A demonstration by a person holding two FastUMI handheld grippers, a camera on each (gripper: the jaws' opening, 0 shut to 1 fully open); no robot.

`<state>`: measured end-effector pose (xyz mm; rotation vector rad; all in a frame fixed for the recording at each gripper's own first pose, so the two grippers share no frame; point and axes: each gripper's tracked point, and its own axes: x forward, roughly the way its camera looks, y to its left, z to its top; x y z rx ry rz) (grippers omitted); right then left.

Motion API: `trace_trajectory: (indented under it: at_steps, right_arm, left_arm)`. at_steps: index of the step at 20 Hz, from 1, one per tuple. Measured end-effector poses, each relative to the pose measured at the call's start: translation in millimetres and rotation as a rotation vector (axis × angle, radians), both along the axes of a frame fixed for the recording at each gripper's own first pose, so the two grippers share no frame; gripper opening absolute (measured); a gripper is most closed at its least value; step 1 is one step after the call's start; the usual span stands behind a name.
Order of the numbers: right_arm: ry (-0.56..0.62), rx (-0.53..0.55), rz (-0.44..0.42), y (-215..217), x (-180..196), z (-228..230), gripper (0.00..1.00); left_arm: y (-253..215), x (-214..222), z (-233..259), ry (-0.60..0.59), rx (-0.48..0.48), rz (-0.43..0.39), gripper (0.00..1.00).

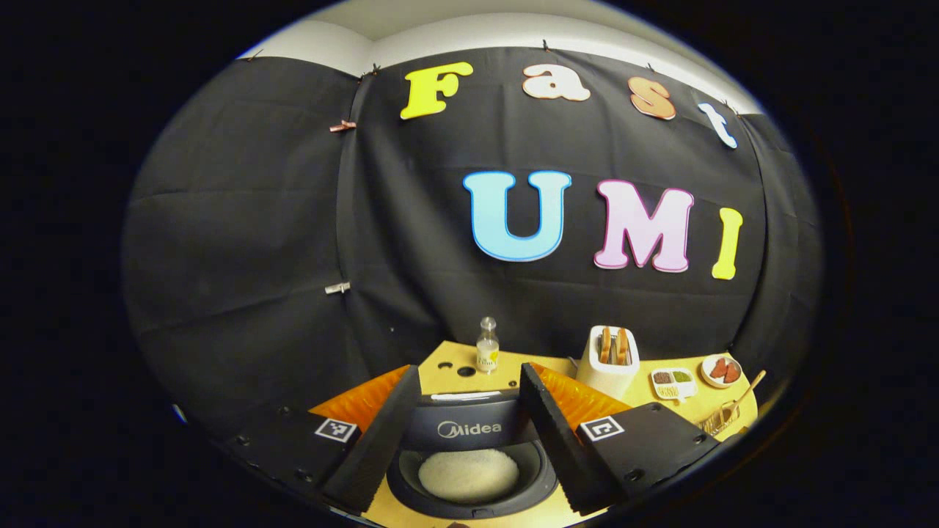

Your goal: Close the left gripper, press the button to open the rice cooker; take a wooden spoon from the chopstick holder with the right hand, scoop a spoonful of rice and pour it into the rice cooker, then put the wooden spoon back into the chopstick holder.

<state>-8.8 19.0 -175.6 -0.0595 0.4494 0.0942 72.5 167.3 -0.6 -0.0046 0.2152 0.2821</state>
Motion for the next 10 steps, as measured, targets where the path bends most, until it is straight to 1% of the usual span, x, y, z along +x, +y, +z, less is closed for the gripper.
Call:
trace_trajectory:
  at_steps: [3,6,10]
  right_arm:
    - [-0.007,-0.011,0.048,9.3,7.7,-0.1,0.99]
    - [0.014,-0.002,0.074,16.7,8.0,-5.1,0.99]
    - [0.030,-0.014,0.099,18.6,6.3,-11.4,0.99]
  left_arm:
    - [-7.3,-17.7,-33.4,0.075,-0.047,-0.010,0.95]
    - [-14.4,-32.7,-79.2,0.172,-0.088,0.005,0.95]
    - [-22.1,-45.2,-130.8,0.261,-0.098,0.015,0.95]
